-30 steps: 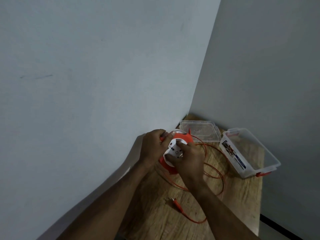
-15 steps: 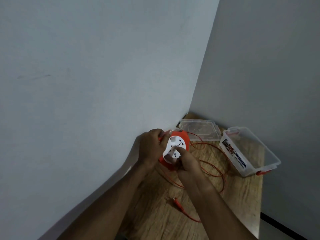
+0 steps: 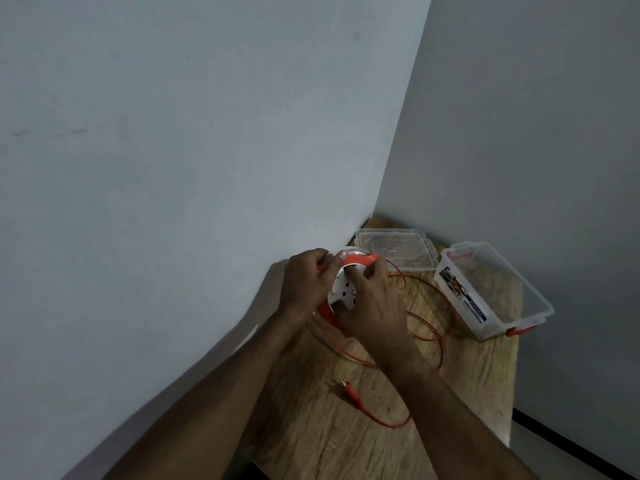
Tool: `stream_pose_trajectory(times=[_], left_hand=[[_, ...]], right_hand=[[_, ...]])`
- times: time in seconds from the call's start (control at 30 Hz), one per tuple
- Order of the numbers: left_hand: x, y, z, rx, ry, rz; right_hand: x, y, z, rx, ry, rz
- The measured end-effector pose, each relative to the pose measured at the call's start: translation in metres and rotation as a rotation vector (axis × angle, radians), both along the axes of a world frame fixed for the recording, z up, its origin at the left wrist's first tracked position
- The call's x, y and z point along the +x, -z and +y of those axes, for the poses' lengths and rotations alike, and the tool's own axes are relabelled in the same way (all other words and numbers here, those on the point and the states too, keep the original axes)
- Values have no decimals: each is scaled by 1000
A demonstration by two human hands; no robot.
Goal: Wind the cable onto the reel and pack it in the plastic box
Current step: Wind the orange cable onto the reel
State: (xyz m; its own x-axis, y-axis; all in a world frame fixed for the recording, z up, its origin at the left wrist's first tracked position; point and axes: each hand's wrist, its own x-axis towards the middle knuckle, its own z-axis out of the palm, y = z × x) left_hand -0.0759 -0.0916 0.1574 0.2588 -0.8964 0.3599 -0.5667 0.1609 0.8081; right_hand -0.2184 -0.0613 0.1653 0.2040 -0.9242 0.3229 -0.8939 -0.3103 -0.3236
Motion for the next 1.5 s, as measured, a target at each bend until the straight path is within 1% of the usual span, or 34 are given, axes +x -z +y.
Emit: stream_pose_trajectory(times=[0.07,0.13,0.3,0.4,0.47,0.53,0.57,0.6,0.63,0.67,0.73,0.77,0.8,0.87,0.9,0.93,0.97,1.0,1.07,1.13,1.23,1.33,1.5], left_hand=[[2,-1,0,-13,-7,1],[3,0,0,-35,-8,-17],[4,3,1,-50,-39,-48],[3,6,4,-48,-71,-102],[2,4,5,-69,-92,-155],[-1,3,8,-101,-89,-213],[-3,2,9,-119,-83,-244],[-4,1,10,-132,-75,-272],[-4,1,10,-135,-66,-289],[-1,1,10,-129,-65,-291],[7,1,9,-105,-89,-238],[11,2,9,-90,-109,-189],[14,2,10,-79,-126,-135],[16,2,10,-53,-151,-47],[16,1,10,-39,-155,-19],[16,-1,9,-35,-152,-2],[16,0,7,-43,-136,7],[15,0,5,-47,-110,22],[13,-3,2,-25,-53,70],[10,-6,1,-4,-10,77],[10,-7,0,-6,19,22],[7,-4,1,-10,12,5],[9,-2,1,-28,-6,-44]], right_hand=[[-1,0,-4,25,-3,-46],[-1,1,-4,56,2,-155],[16,4,2,97,144,-571],[28,4,4,136,324,-795],[32,3,1,275,509,-1011],[39,4,-4,549,678,-1354],[43,2,-6,684,708,-1547],[47,1,-8,789,695,-1716],[48,1,-10,860,683,-1803],[47,0,-12,914,659,-1819],[37,-7,-8,925,578,-1660],[29,-11,-4,843,522,-1497],[21,-12,0,688,450,-1260],[8,-11,10,204,328,-689],[5,-13,15,-12,252,-470],[4,-15,18,-149,168,-309],[4,-15,18,-213,83,-198],[5,-15,17,-215,14,-99],[6,-12,11,-121,-66,60],[4,-8,4,-49,-84,142],[-1,-4,-2,-36,-113,110],[-2,-4,-3,0,-76,24],[5,-7,2,105,-22,-195]])
